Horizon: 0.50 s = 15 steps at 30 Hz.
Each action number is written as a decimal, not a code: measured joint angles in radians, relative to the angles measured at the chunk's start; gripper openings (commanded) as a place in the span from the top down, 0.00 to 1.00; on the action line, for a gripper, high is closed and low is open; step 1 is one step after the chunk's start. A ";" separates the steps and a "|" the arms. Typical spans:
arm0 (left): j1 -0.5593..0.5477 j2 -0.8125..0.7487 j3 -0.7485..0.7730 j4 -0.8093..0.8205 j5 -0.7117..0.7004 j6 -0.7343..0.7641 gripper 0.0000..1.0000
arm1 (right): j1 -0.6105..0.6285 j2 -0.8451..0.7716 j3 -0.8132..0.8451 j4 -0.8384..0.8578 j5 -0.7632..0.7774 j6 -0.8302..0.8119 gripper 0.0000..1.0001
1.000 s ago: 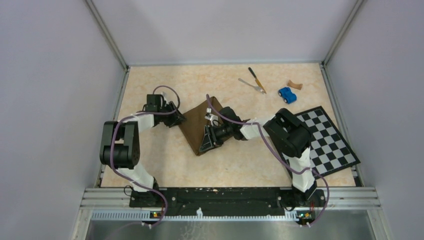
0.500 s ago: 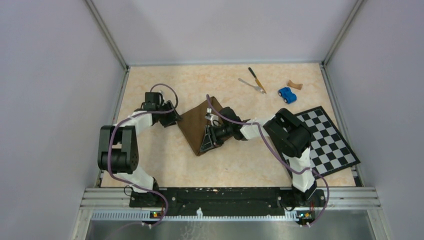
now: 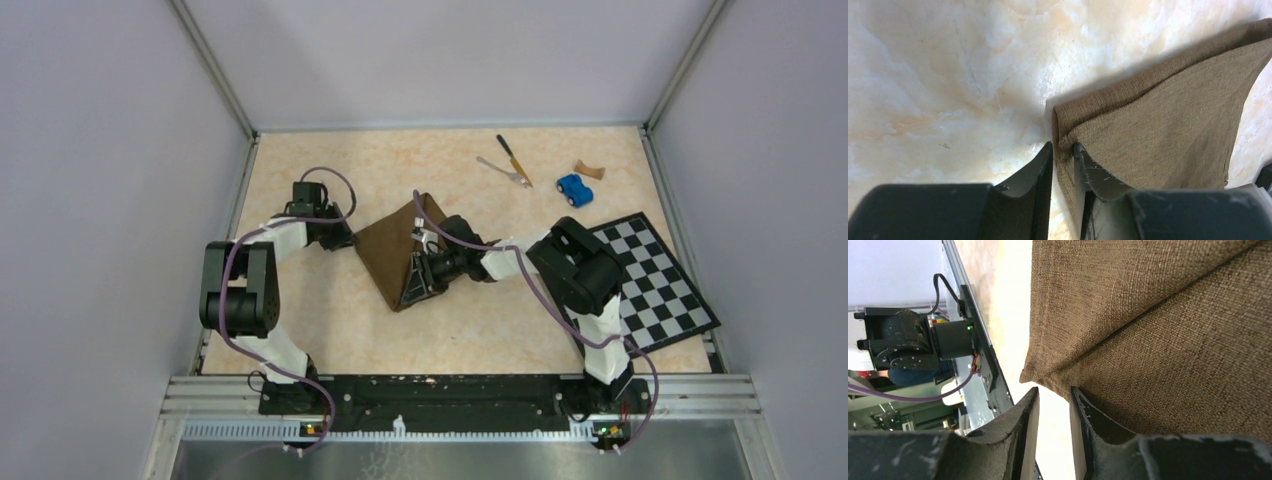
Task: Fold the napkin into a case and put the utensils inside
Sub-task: Smooth out the top corner of the smaller-rectangle-folded napkin at the center of the board.
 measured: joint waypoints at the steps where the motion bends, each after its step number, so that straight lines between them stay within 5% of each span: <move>1: 0.000 0.000 0.004 0.000 -0.006 0.001 0.76 | 0.000 0.000 -0.003 0.003 0.000 0.000 0.72; 15: 0.000 0.000 0.020 0.001 -0.017 0.008 0.93 | 0.000 0.000 -0.005 0.010 -0.001 0.003 0.73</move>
